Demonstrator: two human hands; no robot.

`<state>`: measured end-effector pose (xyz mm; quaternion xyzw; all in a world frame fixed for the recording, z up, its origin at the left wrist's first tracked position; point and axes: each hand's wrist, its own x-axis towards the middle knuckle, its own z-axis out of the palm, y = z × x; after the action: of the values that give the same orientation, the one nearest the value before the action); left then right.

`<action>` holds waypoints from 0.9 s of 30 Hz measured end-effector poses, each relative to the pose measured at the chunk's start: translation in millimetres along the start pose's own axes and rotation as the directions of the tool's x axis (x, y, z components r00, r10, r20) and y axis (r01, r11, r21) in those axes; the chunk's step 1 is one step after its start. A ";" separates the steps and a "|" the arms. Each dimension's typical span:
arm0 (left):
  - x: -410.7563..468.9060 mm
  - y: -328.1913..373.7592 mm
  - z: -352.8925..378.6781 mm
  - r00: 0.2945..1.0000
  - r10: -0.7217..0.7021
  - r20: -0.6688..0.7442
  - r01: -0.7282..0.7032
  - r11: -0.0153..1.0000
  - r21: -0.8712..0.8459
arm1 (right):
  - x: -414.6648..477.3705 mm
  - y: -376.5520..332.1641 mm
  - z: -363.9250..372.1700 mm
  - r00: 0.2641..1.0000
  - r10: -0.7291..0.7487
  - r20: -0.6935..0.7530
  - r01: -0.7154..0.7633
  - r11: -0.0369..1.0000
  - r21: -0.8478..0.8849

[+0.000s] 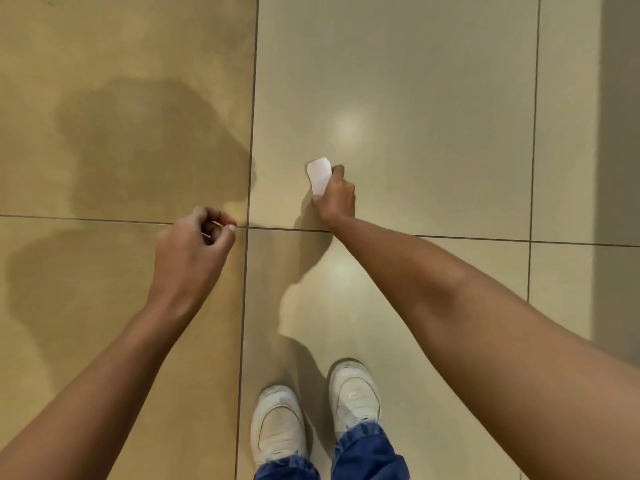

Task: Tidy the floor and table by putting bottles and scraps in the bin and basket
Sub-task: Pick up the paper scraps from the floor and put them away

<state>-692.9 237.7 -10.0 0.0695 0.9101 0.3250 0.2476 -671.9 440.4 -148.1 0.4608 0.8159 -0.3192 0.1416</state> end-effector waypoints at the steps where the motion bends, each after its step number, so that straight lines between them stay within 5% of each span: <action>1: -2.7 2.7 -2.1 1.000 -0.001 -0.006 0.001 1.000 -0.004 | -5.9 0.1 -3.1 1.000 -0.013 0.012 0.013 1.000 0.006; 7: -33.1 42.0 -30.1 1.000 -0.016 0.002 0.016 0.997 -0.078 | -86.0 -17.1 -59.8 0.999 -0.035 0.013 0.030 0.964 0.265; 14: -98.6 124.9 -89.4 0.990 -0.107 0.097 0.136 0.914 -0.383 | -222.8 -64.9 -202.6 0.969 -0.224 0.106 0.111 0.776 0.621; 21: -190.7 222.8 -165.0 0.992 -0.062 0.110 0.113 0.822 -0.559 | -328.2 -104.8 -327.9 0.929 -0.367 0.049 0.291 0.806 0.516; 27: -257.6 311.8 -226.6 0.998 0.007 0.058 0.030 0.785 -0.618 | -394.7 -131.8 -434.6 0.888 -0.453 -0.083 0.423 0.729 0.538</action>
<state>-592.4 280.3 440.6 -0.0118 0.7465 0.6014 0.2845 -544.3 413.4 439.3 0.2676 0.7728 -0.5731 -0.0521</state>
